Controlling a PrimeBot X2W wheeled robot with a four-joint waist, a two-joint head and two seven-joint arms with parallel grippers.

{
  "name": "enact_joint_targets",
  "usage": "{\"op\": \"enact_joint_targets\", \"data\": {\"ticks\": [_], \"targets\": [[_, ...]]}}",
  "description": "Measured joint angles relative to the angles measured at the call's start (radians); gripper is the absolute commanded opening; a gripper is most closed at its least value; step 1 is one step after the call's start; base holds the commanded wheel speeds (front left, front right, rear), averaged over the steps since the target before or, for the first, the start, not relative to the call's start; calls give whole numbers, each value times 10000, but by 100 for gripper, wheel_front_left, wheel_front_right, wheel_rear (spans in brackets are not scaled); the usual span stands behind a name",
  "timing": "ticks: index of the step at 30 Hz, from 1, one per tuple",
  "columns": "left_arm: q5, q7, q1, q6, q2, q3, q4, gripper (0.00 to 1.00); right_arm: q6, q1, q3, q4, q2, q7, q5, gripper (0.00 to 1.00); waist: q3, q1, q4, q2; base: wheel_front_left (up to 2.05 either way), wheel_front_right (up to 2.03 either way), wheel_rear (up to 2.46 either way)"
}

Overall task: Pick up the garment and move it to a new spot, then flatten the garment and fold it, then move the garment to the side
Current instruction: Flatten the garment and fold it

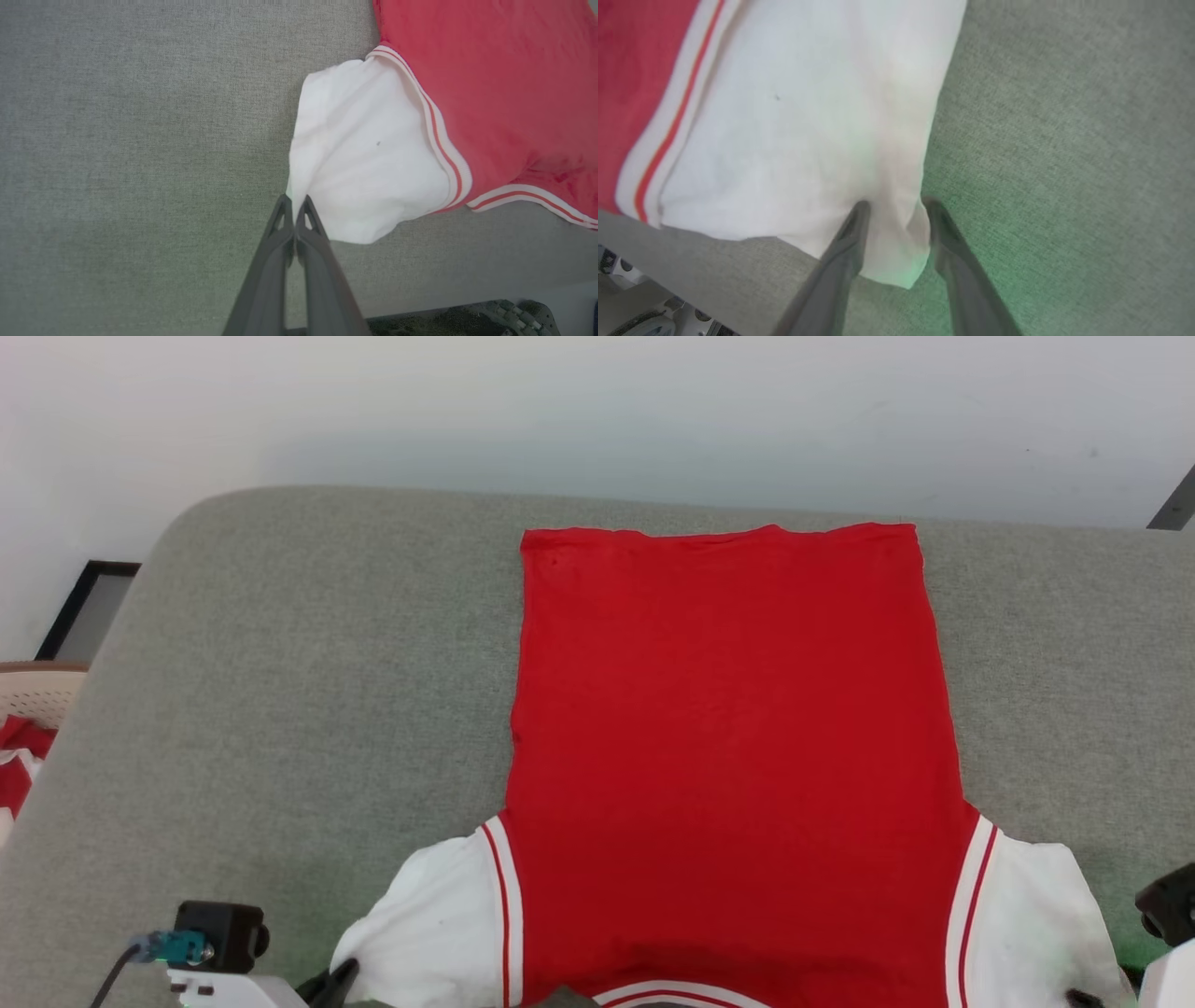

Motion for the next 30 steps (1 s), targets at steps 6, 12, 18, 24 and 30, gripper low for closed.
{"op": "enact_joint_targets", "data": {"ticks": [6, 12, 18, 24, 30], "targets": [[150, -198, -81, -2, -148, -40, 125, 0, 0, 7, -489, -466, 127, 454, -132, 100, 60, 0, -41, 0, 0, 0, 0], [165, -301, -84, -50, -288, -77, 142, 0, 0, -26, -1467, -1720, 42, 918, -368, 100, 124, 0, -41, 0, 0, 0, 0], [301, -378, -199, -61, -378, -132, 65, 0, 0, -806, -2522, -3216, 211, 1053, -1185, 100, 229, 0, 35, 0, 0, 0, 0], [568, -466, -663, -192, -639, -244, 4, 0, 0, -2549, -3020, -2907, 865, 257, -2222, 100, 521, 0, 276, 0, 0, 0, 0], [917, -489, -1401, -506, -1135, -508, 125, 0, 0, -4803, -2782, -732, 1492, -4, -2656, 100, 964, 0, 727, 0, 0, 0, 0]]}}
